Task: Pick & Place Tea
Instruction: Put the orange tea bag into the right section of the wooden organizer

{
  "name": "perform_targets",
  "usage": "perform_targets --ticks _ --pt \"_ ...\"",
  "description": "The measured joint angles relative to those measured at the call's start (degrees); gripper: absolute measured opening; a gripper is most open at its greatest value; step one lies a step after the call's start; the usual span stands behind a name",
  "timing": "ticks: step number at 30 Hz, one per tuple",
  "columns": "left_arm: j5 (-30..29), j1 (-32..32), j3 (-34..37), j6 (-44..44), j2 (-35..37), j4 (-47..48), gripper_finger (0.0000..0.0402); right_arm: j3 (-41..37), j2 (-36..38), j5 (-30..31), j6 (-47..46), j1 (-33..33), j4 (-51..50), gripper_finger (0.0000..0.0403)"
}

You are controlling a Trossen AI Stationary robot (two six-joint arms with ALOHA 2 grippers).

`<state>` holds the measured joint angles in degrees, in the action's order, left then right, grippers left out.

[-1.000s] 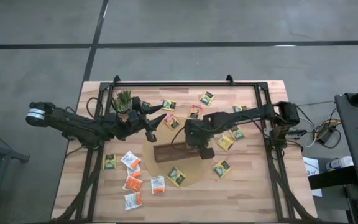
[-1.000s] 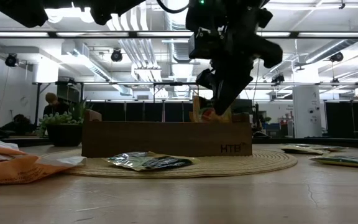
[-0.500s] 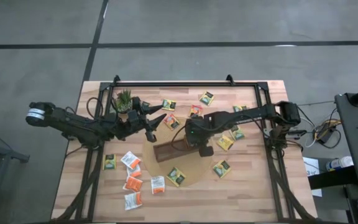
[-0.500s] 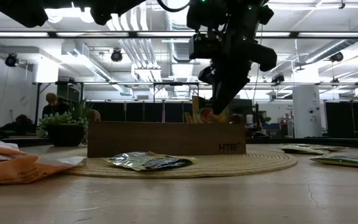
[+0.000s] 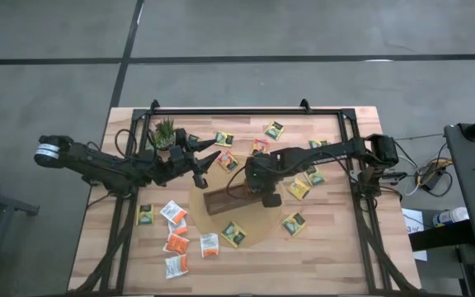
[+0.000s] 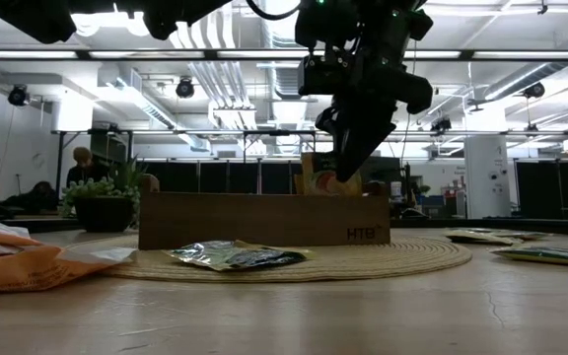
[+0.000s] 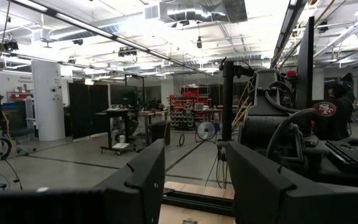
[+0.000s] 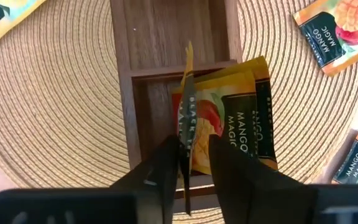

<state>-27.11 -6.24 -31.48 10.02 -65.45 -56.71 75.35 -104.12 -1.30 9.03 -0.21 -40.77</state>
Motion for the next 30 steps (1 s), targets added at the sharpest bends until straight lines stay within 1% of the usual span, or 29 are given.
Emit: perform_targets --ticks 4,8,14,19,22,27,30 --pt "0.00 0.00 0.00 0.00 0.00 0.00 0.0168 0.00 0.00 0.35 -0.12 0.02 0.39 0.0114" --pt "0.00 0.00 0.00 0.00 0.00 -0.01 0.0168 0.00 0.00 2.97 -1.88 0.02 0.39 0.0137" --pt "0.00 0.00 0.00 0.00 0.00 0.00 0.0168 0.00 0.80 3.04 -2.44 0.04 0.26 0.0163" --pt "0.00 0.00 0.00 0.02 0.00 0.00 0.0168 1.98 2.05 3.04 -2.65 0.04 -3.09 0.0172" --pt "0.00 0.00 0.00 0.02 0.00 0.00 0.0168 3.00 3.37 3.05 -3.87 0.04 -3.42 0.0173" --pt "-1.06 -0.02 0.02 0.07 0.52 2.03 0.0168 2.72 5.78 4.10 -4.15 0.04 -3.37 0.0173" --pt "-1.94 0.00 0.02 0.03 2.13 4.34 0.0168 2.06 6.83 4.55 -4.16 0.04 -3.24 0.0173"
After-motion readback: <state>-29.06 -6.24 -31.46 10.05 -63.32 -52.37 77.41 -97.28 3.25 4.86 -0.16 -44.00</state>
